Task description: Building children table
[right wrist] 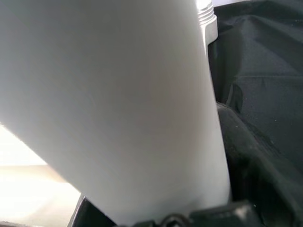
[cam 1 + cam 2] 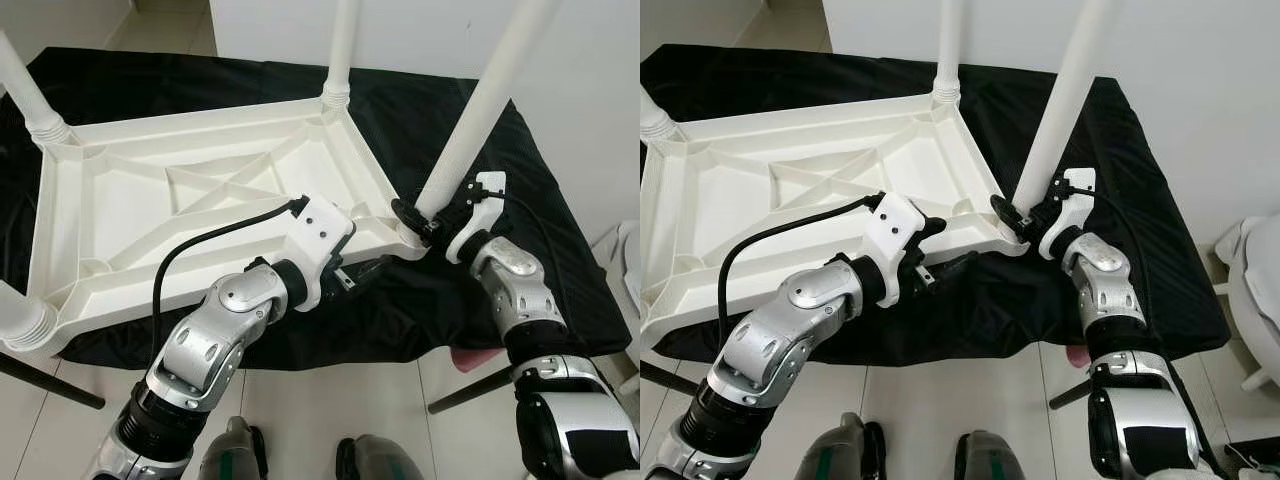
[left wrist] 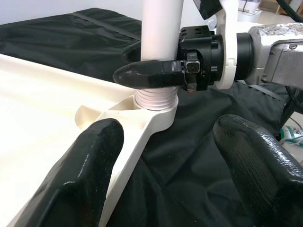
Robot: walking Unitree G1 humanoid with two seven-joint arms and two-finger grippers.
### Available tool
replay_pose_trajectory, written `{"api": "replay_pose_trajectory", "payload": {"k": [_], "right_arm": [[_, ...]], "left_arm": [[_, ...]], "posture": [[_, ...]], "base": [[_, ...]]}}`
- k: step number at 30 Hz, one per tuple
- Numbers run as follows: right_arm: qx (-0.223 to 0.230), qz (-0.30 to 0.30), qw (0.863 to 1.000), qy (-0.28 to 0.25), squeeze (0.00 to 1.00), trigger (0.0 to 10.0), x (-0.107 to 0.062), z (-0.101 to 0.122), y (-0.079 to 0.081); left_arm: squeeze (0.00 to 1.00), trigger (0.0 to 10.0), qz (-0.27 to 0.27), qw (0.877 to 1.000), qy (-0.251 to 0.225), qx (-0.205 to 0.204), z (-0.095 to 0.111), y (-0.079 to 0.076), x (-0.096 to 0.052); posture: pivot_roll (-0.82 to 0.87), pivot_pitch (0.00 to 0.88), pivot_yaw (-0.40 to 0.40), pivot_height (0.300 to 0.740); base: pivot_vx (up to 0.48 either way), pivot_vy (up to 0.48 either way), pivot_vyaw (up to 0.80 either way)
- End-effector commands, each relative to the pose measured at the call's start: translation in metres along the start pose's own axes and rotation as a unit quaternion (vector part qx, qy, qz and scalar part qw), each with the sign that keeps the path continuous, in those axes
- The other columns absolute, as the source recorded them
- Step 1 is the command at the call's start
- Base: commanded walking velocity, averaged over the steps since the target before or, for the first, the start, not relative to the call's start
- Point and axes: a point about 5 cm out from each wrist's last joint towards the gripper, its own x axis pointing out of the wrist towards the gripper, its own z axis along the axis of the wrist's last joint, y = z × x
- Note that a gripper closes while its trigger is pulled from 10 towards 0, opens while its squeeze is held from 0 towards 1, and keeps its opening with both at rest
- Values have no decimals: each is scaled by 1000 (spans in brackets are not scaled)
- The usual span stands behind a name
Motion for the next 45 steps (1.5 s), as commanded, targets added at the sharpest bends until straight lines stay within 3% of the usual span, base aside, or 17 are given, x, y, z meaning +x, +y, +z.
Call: {"api": "replay_pose_trajectory", "payload": {"k": [1, 9, 15, 18, 20, 22, 24, 25, 27, 34, 40, 41, 43, 44, 45], "right_arm": [[-6, -17, 1000, 2, 0, 10000, -2, 2, -6], [4, -58, 998, 8, 0, 10000, 2, -3, 1], [33, -140, 990, -5, 0, 10000, 10, -4, 29], [47, -165, 985, -6, 0, 10000, 11, -2, 31], [54, -228, 972, 0, 0, 10000, 11, 0, 35], [54, -228, 972, 0, 0, 10000, 11, 0, 35], [41, -311, 949, 11, 0, 10000, 5, 2, 40], [41, -311, 949, 11, 0, 10000, 5, 2, 40], [31, -371, 928, 14, 0, 10000, -3, 3, 46], [60, -388, 919, 13, 0, 10000, -8, 4, 63], [61, -397, 916, 23, 0, 10000, -11, 4, 61], [61, -397, 915, 25, 788, 10000, -11, 4, 61], [61, -397, 915, 25, 788, 10000, -11, 4, 61], [61, -399, 914, 27, 1000, 10000, -11, 5, 62], [59, -395, 916, 20, 1000, 10000, -12, 7, 61]], "left_arm": [[0, 10000, -10, 1000, -3, 3, 2, -2, 0], [0, 10000, -8, 1000, -4, 4, 2, -2, 0], [0, 10000, -8, 1000, -5, 3, 2, -4, 0], [0, 10000, -9, 1000, -5, 3, 1, -4, 0], [0, 10000, -9, 1000, -5, 2, 1, -5, 0], [0, 10000, -9, 1000, -5, 2, 1, -5, 0], [0, 10000, -11, 1000, -5, 1, 0, -7, 0], [0, 10000, -11, 1000, -5, 1, 0, -7, 0], [0, 10000, -13, 1000, -4, 1, 0, -8, 0], [0, 10000, -13, 1000, -4, 2, -1, -8, -1], [0, 10000, -17, 1000, -3, 4, -1, -9, 0], [0, 10000, -17, 1000, -3, 4, -1, -8, 0], [0, 10000, -17, 1000, -3, 4, -1, -8, 0], [0, 10000, -18, 1000, -3, 5, -1, -8, 0], [0, 10000, -18, 1000, -3, 5, -1, -8, 0]], "posture": [[-121, 59, -15, 740], [-119, 54, -20, 740], [-117, 46, -30, 740], [-116, 45, -32, 740], [-115, 43, -36, 740], [-115, 43, -36, 740], [-112, 37, -41, 740], [-112, 37, -41, 740], [-108, 32, -44, 740], [-109, 24, -45, 740], [-115, 18, -42, 740], [-115, 18, -42, 740], [-115, 18, -42, 740], [-116, 17, -39, 740], [-117, 19, -37, 740]], "base": [[0, 0, 0], [0, 0, 0], [0, 0, 0], [0, 0, 0], [0, 0, 0], [0, 0, 0], [0, 0, 0], [0, 0, 0], [0, 0, 0], [0, 0, 0], [0, 0, 0], [0, 0, 0], [0, 0, 0], [0, 0, 0], [0, 0, 0]]}}
